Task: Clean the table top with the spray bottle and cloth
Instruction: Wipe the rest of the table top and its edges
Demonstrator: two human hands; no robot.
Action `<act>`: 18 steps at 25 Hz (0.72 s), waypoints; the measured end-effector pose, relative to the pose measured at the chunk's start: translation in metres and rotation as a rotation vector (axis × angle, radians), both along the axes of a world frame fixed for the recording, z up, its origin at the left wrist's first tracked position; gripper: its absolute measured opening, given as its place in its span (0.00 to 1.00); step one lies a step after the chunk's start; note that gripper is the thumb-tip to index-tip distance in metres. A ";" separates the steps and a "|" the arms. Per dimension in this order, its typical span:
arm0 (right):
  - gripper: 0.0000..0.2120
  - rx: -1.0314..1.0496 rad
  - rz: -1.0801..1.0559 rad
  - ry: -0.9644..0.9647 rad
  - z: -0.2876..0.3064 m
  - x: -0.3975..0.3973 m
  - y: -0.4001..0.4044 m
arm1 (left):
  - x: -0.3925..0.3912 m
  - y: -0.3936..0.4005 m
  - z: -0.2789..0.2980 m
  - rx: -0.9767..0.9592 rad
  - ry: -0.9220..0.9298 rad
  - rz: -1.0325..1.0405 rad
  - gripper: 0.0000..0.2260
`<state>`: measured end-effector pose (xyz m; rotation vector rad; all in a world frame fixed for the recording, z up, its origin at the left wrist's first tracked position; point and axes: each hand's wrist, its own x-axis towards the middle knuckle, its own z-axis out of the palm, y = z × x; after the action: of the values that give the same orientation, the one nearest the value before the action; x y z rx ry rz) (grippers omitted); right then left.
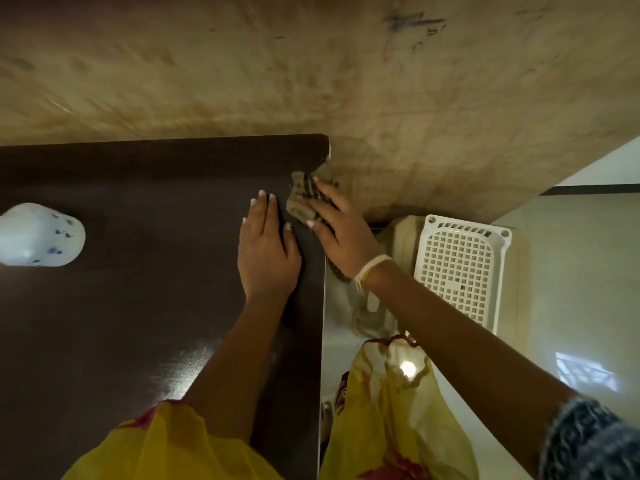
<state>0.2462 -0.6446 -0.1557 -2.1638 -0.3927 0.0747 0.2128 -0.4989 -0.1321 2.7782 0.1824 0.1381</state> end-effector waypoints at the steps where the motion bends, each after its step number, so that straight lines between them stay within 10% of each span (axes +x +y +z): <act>1: 0.20 -0.050 -0.032 0.015 0.004 0.022 0.007 | -0.001 0.000 0.000 -0.002 0.001 0.005 0.24; 7: 0.23 -0.413 -0.049 0.099 0.030 0.128 0.029 | 0.001 -0.001 0.001 -0.078 -0.030 0.041 0.22; 18: 0.24 -0.707 0.242 -0.255 0.028 -0.046 0.036 | -0.019 0.052 0.023 -0.400 -0.191 0.045 0.19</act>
<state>0.2003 -0.6088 -0.1274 -2.8201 -0.8779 0.0806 0.1940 -0.4465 -0.1090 2.3482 0.1988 0.3377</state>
